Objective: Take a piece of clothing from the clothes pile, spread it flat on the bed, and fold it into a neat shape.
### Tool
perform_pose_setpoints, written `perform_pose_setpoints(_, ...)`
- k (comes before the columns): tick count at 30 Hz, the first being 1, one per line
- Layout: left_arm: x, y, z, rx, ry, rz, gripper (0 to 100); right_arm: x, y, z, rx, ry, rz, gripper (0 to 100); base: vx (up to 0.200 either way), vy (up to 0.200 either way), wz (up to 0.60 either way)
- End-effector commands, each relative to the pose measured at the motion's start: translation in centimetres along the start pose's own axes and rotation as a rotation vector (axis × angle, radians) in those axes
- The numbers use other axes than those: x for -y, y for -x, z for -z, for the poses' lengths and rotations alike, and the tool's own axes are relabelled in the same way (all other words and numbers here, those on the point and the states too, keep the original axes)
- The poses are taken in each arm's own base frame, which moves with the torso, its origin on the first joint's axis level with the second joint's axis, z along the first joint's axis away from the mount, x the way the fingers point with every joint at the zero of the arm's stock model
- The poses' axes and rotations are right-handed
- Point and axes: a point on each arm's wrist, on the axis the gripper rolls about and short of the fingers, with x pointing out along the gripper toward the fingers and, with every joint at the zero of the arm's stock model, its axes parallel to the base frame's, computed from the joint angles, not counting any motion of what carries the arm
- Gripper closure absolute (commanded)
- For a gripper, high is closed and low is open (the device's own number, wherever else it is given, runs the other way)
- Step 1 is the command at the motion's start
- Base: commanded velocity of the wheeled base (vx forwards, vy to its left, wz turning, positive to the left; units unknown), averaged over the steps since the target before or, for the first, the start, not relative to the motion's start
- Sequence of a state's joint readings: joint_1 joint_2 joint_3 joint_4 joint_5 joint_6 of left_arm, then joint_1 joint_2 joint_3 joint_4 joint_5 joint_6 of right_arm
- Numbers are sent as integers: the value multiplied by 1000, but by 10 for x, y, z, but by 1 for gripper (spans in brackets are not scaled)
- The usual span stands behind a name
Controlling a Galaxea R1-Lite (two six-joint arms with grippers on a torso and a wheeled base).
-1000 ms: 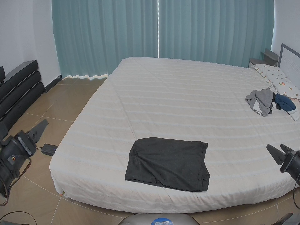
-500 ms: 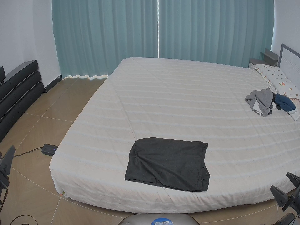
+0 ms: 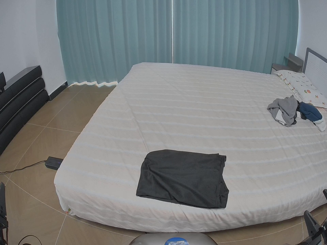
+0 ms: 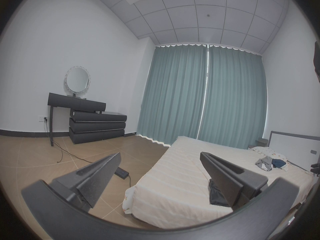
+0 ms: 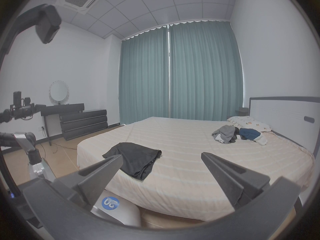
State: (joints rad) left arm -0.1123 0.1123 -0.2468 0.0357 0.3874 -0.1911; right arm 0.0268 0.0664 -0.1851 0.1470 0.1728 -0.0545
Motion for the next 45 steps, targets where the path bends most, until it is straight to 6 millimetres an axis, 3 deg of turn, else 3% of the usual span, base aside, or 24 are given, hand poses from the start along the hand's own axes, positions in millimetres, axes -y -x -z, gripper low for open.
perform_pose_setpoints(1,-1,0,4,30,9,-9,0,-2,4,9,45,21,20,0,0,0,0)
perform_pose_setpoints(10,-1,-11,29,132,-33,3,0,0,-9,26,97,59,71,0,0,0,0)
perform_pose_setpoints(18,-1,-11,31,140,-48,11,0,2,-10,29,93,22,162,0,0,0,0)
perform_pose_setpoints(29,-4,-12,55,-92,-34,63,0,3,-10,30,92,-13,179,0,0,0,0)
perform_pose_setpoints(33,-4,-11,58,-128,-45,76,0,3,-10,38,-9,-46,201,0,0,0,0)
perform_pose_setpoints(45,-1,-9,67,-233,-197,322,0,3,-10,37,21,-45,200,0,0,0,0)
